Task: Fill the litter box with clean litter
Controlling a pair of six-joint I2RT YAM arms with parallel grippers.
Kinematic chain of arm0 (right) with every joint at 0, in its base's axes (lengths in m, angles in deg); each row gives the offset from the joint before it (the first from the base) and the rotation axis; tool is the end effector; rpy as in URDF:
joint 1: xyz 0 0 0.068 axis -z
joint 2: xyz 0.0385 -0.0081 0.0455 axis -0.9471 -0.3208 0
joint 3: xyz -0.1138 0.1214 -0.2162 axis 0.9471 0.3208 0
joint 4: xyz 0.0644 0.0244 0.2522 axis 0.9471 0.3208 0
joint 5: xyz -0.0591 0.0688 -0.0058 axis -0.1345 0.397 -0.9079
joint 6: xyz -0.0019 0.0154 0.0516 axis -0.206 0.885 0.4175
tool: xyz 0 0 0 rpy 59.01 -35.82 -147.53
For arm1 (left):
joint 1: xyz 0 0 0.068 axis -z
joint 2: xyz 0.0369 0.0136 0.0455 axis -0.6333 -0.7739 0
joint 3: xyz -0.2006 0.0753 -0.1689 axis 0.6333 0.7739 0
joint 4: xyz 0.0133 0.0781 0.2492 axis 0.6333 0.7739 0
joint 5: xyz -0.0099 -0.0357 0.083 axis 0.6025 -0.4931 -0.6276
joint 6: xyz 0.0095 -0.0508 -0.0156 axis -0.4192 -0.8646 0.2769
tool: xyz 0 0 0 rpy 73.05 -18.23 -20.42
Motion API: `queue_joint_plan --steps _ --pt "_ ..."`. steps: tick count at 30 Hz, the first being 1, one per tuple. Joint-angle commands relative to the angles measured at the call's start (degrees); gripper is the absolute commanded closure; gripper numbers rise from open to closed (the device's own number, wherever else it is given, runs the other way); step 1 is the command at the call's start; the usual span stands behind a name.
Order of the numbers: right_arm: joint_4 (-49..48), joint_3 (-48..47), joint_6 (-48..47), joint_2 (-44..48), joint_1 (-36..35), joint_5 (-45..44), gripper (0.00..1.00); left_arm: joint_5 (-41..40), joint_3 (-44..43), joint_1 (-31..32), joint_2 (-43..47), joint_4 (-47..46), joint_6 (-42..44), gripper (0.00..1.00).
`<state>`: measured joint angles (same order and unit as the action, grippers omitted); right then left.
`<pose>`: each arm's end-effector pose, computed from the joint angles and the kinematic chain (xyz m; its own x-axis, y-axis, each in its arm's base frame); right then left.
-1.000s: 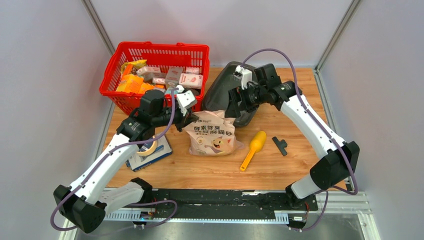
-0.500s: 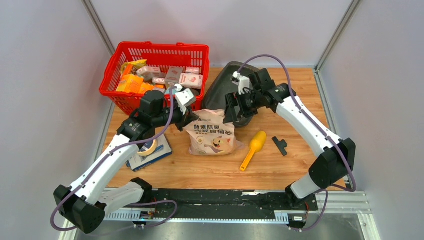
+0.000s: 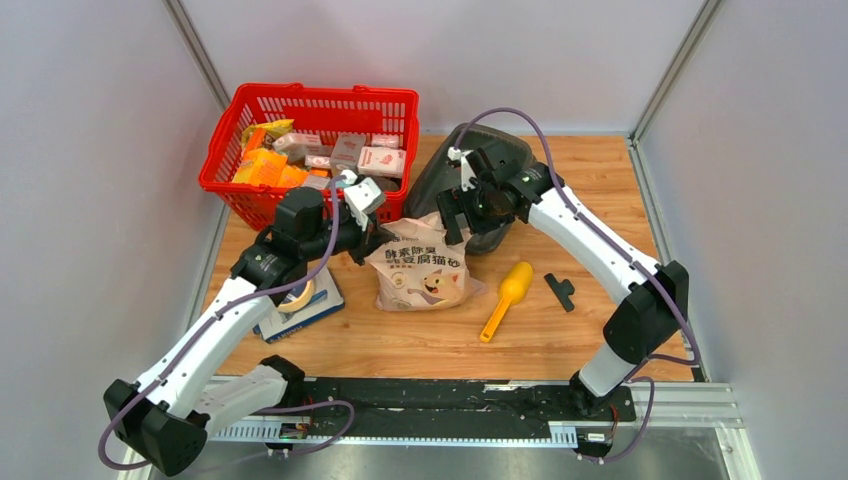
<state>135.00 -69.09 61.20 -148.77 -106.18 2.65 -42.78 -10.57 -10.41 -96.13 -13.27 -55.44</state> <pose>0.2767 0.1987 0.3305 -0.7947 -0.3664 -0.4839 -0.5055 0.8408 0.1937 0.1831 -0.1190 0.3533 -0.2550 0.2180 -0.9420 0.8172 0.5693 -0.0895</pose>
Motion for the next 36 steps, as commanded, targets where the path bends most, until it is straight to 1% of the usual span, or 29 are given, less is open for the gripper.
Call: queue_joint_plan --steps 1,5,6,8,10,12,13,14,16,17,20,25,28,34,36 --pt "3.1 -3.4 -6.5 2.5 -0.3 -11.1 0.00 2.1 -2.7 -0.1 4.1 -8.2 -0.7 1.00" --pt "5.6 -3.4 -8.7 3.9 -0.3 -12.9 0.00 1.4 -2.6 -0.1 5.5 -7.6 3.7 1.00" --pt "5.8 -3.6 -10.4 4.0 -0.3 -12.8 0.00 1.5 -2.4 -0.1 5.6 -7.8 4.0 1.00" --pt "6.7 -4.1 -10.5 3.7 -0.3 -8.6 0.00 1.6 -1.6 -0.1 5.7 -8.8 3.4 1.00" --pt "7.1 -5.4 -10.0 2.5 -0.4 -0.1 0.00 2.3 -1.1 -0.1 5.8 -9.9 2.3 1.00" --pt "6.5 -6.3 -9.6 1.3 -1.1 1.7 0.00 2.7 -0.6 -0.1 5.8 -11.5 0.3 1.00" --pt "6.4 -7.0 -9.3 0.7 -1.2 2.5 0.01 2.6 -0.5 -0.1 5.7 -11.8 -0.3 1.00" --pt "6.4 -8.3 -9.3 -0.7 -1.3 3.0 0.07 2.6 -0.3 -0.1 5.9 -12.2 -1.0 1.00" --pt "6.5 -9.9 -9.3 -1.8 -1.4 4.0 0.14 2.4 -0.3 0.0 6.0 -12.3 -1.3 1.00" --pt "6.7 -11.4 -7.7 -2.8 -1.6 4.2 0.23 2.3 -0.3 0.0 6.1 -12.3 -1.2 1.00" --pt "7.5 -12.6 -7.2 -3.3 -2.1 3.9 0.34 -0.8 -0.5 0.2 6.6 -12.2 -0.4 1.00" --pt "9.2 -10.5 -6.6 -2.4 -3.1 0.3 0.37 -1.8 -1.1 0.3 6.4 -12.3 0.9 1.00" --pt "10.3 -9.0 -6.6 -1.7 -3.2 -1.9 0.41 -1.4 -1.1 0.3 6.4 -12.2 0.8 1.00" --pt "13.1 -4.5 -7.3 -0.1 -3.2 -3.6 0.39 -1.7 -0.8 0.3 6.5 -12.2 1.2 1.00" --pt "13.0 -3.6 -6.9 0.4 -3.2 -3.6 0.42 -1.9 -0.8 0.2 6.4 -12.3 1.7 1.00"
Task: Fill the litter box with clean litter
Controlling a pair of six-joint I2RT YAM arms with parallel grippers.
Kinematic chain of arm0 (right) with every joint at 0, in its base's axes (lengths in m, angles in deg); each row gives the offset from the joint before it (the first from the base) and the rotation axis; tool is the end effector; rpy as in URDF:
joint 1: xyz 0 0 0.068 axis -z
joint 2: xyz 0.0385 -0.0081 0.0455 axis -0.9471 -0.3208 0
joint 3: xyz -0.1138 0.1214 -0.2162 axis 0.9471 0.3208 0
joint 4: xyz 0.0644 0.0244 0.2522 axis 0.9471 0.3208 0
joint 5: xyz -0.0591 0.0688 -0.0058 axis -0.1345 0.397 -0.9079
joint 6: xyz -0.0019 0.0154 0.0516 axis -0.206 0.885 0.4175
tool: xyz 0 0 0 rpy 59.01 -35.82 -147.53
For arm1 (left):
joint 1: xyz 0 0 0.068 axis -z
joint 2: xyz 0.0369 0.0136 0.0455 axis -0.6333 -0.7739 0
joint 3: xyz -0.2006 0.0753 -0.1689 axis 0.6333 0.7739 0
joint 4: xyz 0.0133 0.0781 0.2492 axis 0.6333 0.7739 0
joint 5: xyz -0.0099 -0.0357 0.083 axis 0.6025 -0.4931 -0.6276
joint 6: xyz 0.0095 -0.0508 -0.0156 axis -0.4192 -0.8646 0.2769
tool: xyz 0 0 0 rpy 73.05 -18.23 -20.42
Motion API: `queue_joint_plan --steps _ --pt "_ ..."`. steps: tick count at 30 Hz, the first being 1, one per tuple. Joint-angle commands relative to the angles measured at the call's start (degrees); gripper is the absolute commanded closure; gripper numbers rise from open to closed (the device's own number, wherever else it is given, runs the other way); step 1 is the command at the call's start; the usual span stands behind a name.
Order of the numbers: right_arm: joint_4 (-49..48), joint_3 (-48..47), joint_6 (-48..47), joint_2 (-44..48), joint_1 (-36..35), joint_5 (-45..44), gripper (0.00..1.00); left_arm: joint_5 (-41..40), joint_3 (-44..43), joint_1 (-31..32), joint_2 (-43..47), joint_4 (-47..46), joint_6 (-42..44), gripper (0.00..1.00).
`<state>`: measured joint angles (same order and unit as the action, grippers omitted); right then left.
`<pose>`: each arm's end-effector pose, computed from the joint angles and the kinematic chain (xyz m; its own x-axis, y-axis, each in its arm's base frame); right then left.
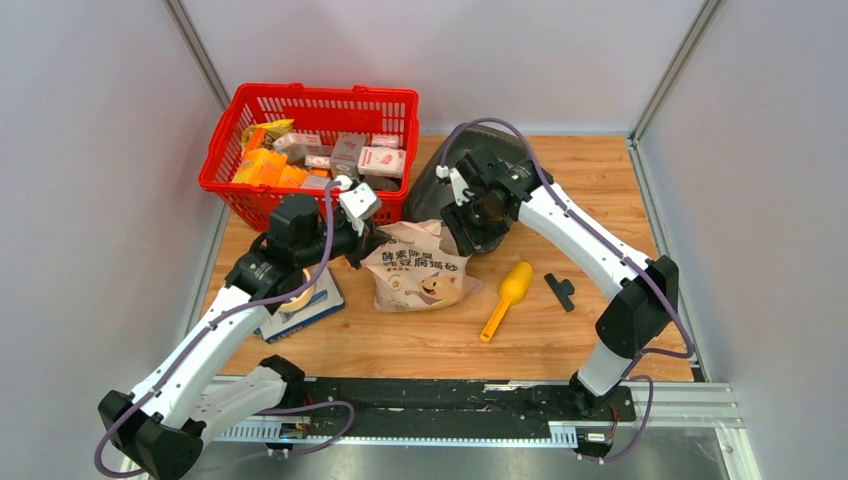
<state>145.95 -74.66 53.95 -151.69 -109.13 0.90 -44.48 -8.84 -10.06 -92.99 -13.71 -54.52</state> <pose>0.2643 0.2099 0.3335 -0.7496 -0.5451 -0.3754 -0.6194 0.7776 0.1078 0.1726 -0.1136 0.3541 -0.2152 0.2158 -0.9524 0.8108 0.5830 -0.0511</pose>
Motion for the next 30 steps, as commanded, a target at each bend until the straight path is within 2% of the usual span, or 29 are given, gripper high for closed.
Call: queue_joint_plan --steps 1,3,4,6,10,14,17,21,23,24,25,26,28,30 --pt "1.9 2.2 0.6 3.5 -0.1 -1.5 0.49 -0.3 -2.6 -0.1 3.4 -11.8 1.2 1.00" --pt "1.3 1.8 0.7 3.8 0.8 1.7 0.60 -0.2 -2.5 -0.1 3.4 -11.8 1.5 1.00" --pt "0.9 1.3 0.2 3.7 1.1 2.0 0.80 0.1 -2.3 -0.1 3.3 -12.0 1.4 1.00" --pt "-0.4 0.3 -1.0 3.5 1.5 4.0 0.99 0.4 -2.0 -0.1 3.0 -12.4 1.2 1.00" --pt "-1.3 -6.0 -3.4 1.2 1.3 5.3 1.00 2.0 -2.9 -0.1 2.1 -12.4 3.1 1.00" --pt "-2.6 -12.5 -4.1 -1.5 0.8 4.0 1.00 0.4 -4.7 -0.1 1.2 -13.7 6.4 1.00" --pt "-2.6 -14.7 -4.0 -3.3 0.8 -0.6 1.00 0.7 -6.6 -0.1 0.6 -15.6 8.8 1.00" --pt "-2.1 -10.8 0.1 -3.4 2.3 -10.1 1.00 2.7 -7.6 -0.1 -0.1 -14.5 10.9 1.00" --pt "-2.1 -7.8 0.9 -2.7 3.7 -10.6 0.94 3.6 -6.2 -0.1 -0.1 -14.4 10.5 1.00" --pt "-2.1 -7.3 0.7 -2.6 3.9 -11.4 0.85 4.0 -5.7 -0.1 0.0 -14.5 10.0 1.00" --pt "-2.2 -7.0 0.3 -2.5 4.0 -11.7 0.53 4.5 -5.0 -0.1 0.1 -14.6 9.0 1.00" --pt "-2.2 -7.2 -0.1 -2.4 4.0 -12.4 0.42 5.2 -4.7 -0.1 0.2 -15.0 8.3 1.00" --pt "-2.8 -8.3 -1.0 -2.6 4.0 -12.0 0.29 5.6 -3.9 -0.1 0.0 -16.0 6.6 1.00" --pt "-3.5 -10.2 -1.4 -3.1 3.7 -11.5 0.27 5.6 -3.3 -0.1 0.0 -17.3 5.6 1.00"
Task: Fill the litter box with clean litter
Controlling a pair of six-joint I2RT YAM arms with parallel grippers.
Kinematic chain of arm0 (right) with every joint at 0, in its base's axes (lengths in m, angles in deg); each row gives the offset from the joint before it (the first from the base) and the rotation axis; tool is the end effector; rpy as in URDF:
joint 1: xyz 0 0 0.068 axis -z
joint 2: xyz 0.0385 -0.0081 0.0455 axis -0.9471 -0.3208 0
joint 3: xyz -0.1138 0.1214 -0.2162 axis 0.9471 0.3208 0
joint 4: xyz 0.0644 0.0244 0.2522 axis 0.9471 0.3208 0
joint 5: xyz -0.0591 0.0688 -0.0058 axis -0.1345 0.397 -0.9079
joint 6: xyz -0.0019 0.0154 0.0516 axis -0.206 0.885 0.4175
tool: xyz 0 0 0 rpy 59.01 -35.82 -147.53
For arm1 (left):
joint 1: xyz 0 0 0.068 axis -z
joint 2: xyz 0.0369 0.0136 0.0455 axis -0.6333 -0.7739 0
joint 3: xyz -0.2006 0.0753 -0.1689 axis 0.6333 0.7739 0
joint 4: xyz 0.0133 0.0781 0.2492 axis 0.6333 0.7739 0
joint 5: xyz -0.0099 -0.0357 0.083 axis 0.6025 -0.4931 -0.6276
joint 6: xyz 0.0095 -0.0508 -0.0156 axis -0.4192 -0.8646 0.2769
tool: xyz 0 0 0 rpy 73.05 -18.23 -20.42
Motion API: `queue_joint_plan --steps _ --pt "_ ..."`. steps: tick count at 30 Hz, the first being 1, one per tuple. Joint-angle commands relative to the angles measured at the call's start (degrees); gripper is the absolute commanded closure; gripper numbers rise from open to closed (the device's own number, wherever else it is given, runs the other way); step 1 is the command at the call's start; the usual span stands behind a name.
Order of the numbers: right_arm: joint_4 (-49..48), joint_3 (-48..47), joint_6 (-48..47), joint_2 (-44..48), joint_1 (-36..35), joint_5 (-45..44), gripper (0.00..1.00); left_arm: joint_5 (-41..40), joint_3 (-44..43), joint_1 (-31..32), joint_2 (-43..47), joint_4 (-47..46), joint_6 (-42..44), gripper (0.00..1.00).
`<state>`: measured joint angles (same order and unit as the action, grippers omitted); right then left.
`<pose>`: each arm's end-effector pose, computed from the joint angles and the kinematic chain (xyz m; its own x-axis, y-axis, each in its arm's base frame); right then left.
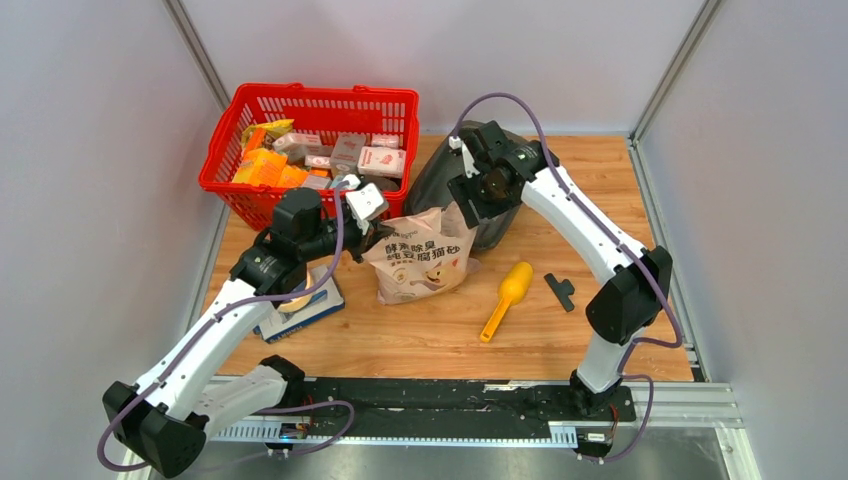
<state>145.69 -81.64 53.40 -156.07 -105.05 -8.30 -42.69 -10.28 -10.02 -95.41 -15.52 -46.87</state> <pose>0.3001 0.1981 0.3435 -0.7634 -0.4863 -0.4251 -0.5200 0.8531 -0.0421 0.1809 -0.1195 0.3580 -0.0894 0.2793 -0.9560 0.8479 0.5249 0.0740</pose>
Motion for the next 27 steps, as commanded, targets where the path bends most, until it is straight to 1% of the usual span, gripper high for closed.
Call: queue_joint_plan --steps 1,2,3,4,5,6,8,9,11,12,13,14,15,17,18,19,20,21,22,24,25,27 --pt "-3.7 -4.0 -1.0 1.1 -0.5 -1.0 0.24 3.9 -1.6 -0.2 2.3 -15.6 -2.4 1.00" --pt "-4.2 -5.1 -2.5 1.3 -0.5 1.4 0.22 3.7 -1.5 -0.2 2.1 -15.8 -2.5 1.00" --pt "-4.8 -5.7 -3.0 1.8 -0.6 5.4 0.18 3.7 -1.5 -0.2 2.0 -15.7 -2.7 1.00" --pt "-5.0 -6.4 -3.3 2.1 -0.5 7.6 0.15 3.4 -1.5 -0.2 1.7 -15.6 -2.7 0.99" --pt "-5.2 -7.8 -4.5 2.6 -0.5 12.1 0.13 2.7 -1.5 -0.2 1.6 -15.4 -2.8 0.96" --pt "-5.5 -8.0 -5.3 4.5 -0.5 13.9 0.08 2.4 -1.6 -0.2 1.4 -15.0 -2.9 0.90" --pt "-6.8 -6.1 -7.9 7.1 -0.1 17.0 0.04 1.6 -1.8 -0.2 1.1 -14.3 -3.0 0.84" --pt "-7.1 -4.8 -8.5 10.1 0.2 17.0 0.02 1.5 -2.1 -0.2 0.9 -13.7 -3.1 0.80" --pt "-6.9 -1.3 -11.0 12.7 2.1 15.0 0.02 1.2 -2.3 -0.2 0.8 -13.2 -3.4 0.75" --pt "-6.5 3.9 -11.8 14.8 4.1 13.7 0.02 1.2 -2.6 -0.2 0.5 -12.9 -3.8 0.72" --pt "-6.1 6.7 -13.1 16.2 5.4 13.0 0.04 1.2 -2.9 -0.2 0.6 -12.7 -4.0 0.69" --pt "-4.5 10.6 -17.5 17.3 7.0 14.8 0.05 1.2 -3.1 -0.2 0.5 -12.3 -4.0 0.65" --pt "-3.5 17.9 -22.2 18.6 8.4 16.4 0.07 1.2 -3.6 -0.2 0.4 -12.0 -4.1 0.63" --pt "-3.1 27.2 -31.1 24.2 11.2 19.5 0.07 1.0 -4.1 -0.2 0.3 -11.0 -4.1 0.58" --pt "-3.5 31.2 -40.6 26.7 12.2 20.8 0.07 0.9 -4.6 -0.2 0.2 -10.5 -4.0 0.57" --pt "-4.0 38.4 -44.6 30.6 14.6 21.9 0.06 0.6 -4.9 -0.2 0.3 -10.0 -4.1 0.55" --pt "-4.9 41.0 -49.0 32.6 15.2 23.7 0.05 0.3 -5.1 -0.2 0.3 -8.8 -4.0 0.51" --pt "-4.8 43.4 -55.9 34.0 15.6 24.2 0.05 0.2 -5.7 -0.2 0.3 -8.1 -4.1 0.49" --pt "-4.4 46.5 -60.4 35.1 15.7 24.8 0.06 -0.2 -6.1 -0.2 0.3 -7.4 -3.9 0.48" --pt "-2.6 49.3 -66.8 37.8 15.3 27.3 0.09 -0.6 -7.0 -0.2 0.5 -5.3 -3.2 0.45" --pt "-2.3 52.0 -72.0 38.8 15.0 27.9 0.09 -1.1 -7.2 -0.2 0.7 -4.9 -3.1 0.44" --pt "-4.4 54.6 -75.3 40.8 13.1 28.1 0.10 -1.7 -7.6 -0.2 1.1 -3.4 -2.3 0.43"
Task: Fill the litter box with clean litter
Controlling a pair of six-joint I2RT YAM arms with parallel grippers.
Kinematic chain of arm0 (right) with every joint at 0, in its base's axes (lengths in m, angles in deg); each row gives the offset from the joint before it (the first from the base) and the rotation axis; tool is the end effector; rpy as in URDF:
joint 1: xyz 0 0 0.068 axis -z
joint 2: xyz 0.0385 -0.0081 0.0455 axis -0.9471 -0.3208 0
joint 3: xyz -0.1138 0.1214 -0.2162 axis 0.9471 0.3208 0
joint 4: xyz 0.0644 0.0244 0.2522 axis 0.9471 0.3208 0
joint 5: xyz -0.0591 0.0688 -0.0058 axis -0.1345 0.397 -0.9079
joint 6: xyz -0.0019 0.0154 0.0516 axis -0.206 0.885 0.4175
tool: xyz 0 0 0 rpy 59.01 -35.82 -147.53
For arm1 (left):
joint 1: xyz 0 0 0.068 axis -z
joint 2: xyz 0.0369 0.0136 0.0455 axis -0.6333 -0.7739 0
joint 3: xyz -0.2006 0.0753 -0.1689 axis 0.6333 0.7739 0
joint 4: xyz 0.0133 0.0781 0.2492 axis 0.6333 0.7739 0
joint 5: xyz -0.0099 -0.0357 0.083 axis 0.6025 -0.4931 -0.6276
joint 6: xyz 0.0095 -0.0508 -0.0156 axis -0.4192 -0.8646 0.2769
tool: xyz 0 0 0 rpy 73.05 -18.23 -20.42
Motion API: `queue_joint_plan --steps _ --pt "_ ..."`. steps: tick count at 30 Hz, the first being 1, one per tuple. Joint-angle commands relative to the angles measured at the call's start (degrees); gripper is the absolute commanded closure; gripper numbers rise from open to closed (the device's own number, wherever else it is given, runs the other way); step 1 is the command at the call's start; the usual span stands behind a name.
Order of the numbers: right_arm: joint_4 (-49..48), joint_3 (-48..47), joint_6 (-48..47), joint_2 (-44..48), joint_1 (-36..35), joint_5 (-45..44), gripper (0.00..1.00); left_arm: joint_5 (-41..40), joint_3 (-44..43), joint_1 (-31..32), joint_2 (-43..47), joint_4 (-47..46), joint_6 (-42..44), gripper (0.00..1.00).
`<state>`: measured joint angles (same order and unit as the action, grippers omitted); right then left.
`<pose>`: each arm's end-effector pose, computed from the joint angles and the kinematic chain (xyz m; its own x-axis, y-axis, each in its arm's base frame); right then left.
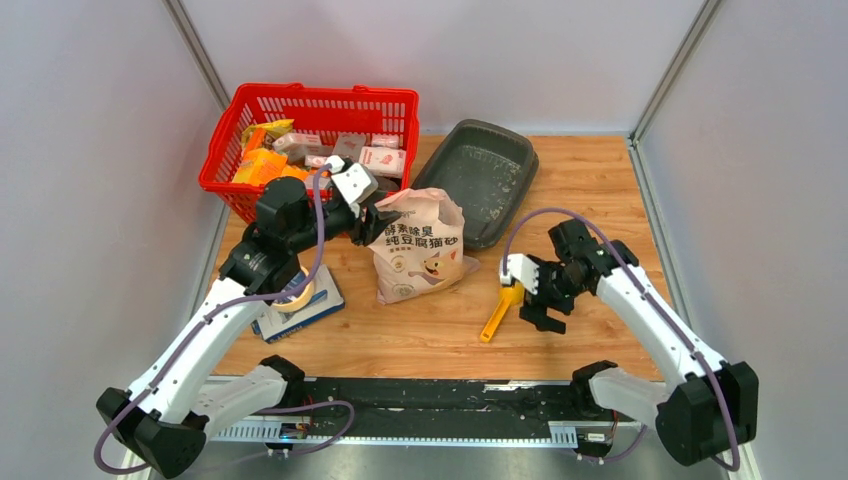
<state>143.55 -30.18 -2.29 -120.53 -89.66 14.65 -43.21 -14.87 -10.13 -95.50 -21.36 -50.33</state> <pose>0.1709 0.0694 0.2494 -0.2469 -0.8898 -0.3837 -0.9666 0.2543 0.0323 0.1808 -0.1187 0.3958 0.0120 0.1622 -0.9867 0.8257 0.5549 0.1013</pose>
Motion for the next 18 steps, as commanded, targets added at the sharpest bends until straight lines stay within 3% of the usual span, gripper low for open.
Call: queue_joint_plan --steps 1,12,18 --pt "-3.6 4.6 -20.6 5.5 -3.2 4.4 0.10 -1.7 -3.2 -0.1 1.1 2.8 1.4 0.43" --pt "-20.7 7.7 -31.5 -5.3 -14.2 5.7 0.13 -3.5 -6.4 -0.1 2.6 9.5 4.4 0.42" --pt "-16.7 6.0 -42.1 -15.4 -16.6 5.7 0.21 -4.3 -6.5 -0.1 4.2 11.5 5.2 0.42"
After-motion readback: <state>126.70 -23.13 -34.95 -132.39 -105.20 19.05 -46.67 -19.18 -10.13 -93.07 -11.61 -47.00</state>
